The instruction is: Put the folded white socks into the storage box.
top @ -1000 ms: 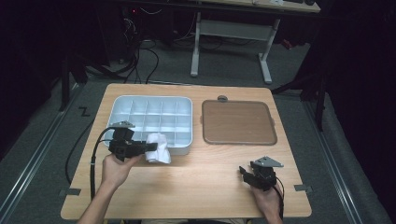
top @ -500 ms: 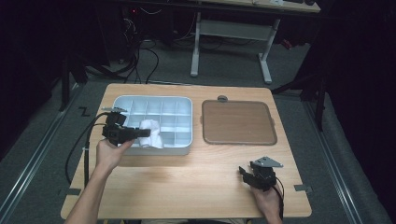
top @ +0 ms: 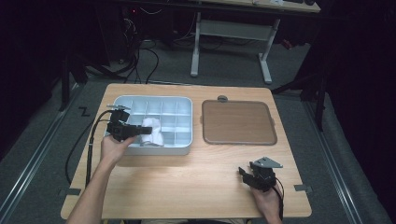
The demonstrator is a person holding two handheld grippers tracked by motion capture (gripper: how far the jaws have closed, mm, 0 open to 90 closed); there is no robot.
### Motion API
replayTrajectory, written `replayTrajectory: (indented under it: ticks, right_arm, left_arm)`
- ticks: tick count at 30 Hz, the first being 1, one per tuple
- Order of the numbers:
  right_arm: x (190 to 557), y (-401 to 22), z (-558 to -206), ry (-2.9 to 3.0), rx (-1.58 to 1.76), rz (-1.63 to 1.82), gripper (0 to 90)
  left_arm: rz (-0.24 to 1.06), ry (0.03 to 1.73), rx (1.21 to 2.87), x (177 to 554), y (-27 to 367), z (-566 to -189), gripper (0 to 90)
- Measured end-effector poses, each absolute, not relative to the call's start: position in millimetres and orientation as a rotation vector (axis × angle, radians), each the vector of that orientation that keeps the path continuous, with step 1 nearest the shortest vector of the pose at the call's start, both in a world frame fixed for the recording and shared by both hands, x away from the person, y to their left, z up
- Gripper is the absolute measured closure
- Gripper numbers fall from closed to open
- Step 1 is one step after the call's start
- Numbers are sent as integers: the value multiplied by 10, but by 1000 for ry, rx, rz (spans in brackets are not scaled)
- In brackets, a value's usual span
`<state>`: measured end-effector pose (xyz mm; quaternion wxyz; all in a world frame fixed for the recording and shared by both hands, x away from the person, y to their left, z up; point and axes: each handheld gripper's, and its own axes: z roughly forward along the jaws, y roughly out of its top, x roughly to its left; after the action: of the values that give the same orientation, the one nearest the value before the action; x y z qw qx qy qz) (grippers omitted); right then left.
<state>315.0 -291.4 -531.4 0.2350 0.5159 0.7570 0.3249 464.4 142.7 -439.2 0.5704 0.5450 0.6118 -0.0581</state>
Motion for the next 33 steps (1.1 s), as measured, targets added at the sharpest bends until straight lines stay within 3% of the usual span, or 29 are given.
replayTrajectory:
  ticks: [14,33]
  right_arm:
    - [3138,-2905,-5313,2075,1420,889,460]
    - [3137,-2902,-5313,2072,1424,887,463]
  left_arm:
    - [-191,1505,1318,4779,1437,-4574,738]
    - [-75,1531,1447,4772,1380,-4682,754]
